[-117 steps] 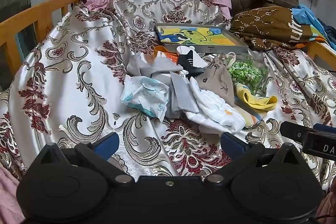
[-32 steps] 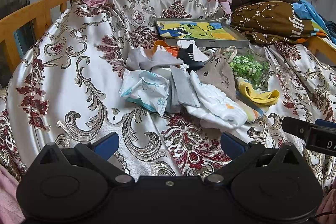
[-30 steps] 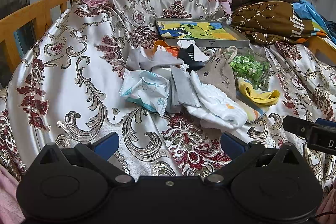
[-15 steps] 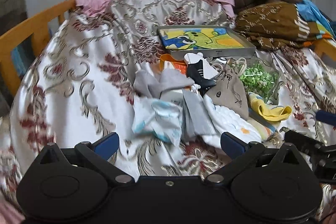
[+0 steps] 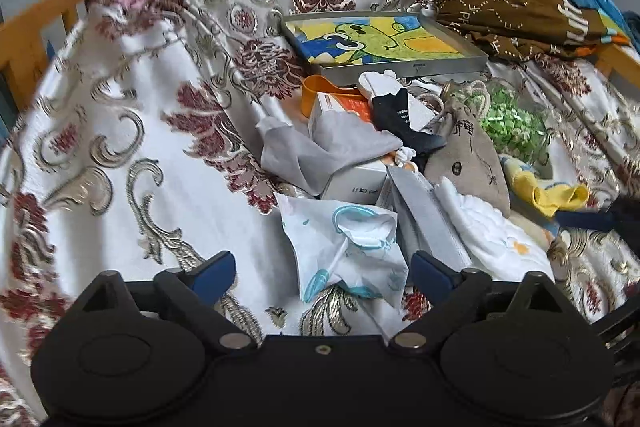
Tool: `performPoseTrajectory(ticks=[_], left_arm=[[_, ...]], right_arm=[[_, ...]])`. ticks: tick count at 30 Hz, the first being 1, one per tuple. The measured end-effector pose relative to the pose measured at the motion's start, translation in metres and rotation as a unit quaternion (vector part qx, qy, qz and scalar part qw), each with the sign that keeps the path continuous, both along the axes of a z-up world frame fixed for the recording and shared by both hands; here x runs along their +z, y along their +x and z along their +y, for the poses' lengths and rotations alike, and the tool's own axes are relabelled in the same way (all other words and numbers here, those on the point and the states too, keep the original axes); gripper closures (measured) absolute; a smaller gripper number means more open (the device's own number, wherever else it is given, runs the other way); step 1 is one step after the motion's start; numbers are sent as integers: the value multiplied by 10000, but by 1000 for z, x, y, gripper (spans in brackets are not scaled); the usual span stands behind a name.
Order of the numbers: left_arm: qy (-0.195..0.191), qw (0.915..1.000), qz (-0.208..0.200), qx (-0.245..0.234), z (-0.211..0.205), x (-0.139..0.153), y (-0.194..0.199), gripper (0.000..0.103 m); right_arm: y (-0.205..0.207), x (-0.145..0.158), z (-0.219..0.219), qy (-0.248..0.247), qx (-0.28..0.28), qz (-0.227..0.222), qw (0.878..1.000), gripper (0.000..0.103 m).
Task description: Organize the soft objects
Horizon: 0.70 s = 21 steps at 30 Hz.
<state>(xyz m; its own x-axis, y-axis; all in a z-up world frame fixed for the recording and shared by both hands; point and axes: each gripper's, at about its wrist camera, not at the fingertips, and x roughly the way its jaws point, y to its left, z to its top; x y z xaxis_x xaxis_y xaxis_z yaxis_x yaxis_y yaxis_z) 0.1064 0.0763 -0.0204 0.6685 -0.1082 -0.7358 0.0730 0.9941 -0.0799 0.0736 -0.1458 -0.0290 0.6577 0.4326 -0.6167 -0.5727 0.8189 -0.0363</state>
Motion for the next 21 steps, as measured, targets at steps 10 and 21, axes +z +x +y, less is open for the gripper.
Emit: performPoseTrajectory(ticks=[10,21], left_arm=[[-760,9968,261,-55,9,-16,18,44],[-966,9951,228,-41,9,-10,4,66]], right_arm=[[7,-20,8,-198,175,120,9996,39],[7,-17,4,-109,36,149,9998,79]])
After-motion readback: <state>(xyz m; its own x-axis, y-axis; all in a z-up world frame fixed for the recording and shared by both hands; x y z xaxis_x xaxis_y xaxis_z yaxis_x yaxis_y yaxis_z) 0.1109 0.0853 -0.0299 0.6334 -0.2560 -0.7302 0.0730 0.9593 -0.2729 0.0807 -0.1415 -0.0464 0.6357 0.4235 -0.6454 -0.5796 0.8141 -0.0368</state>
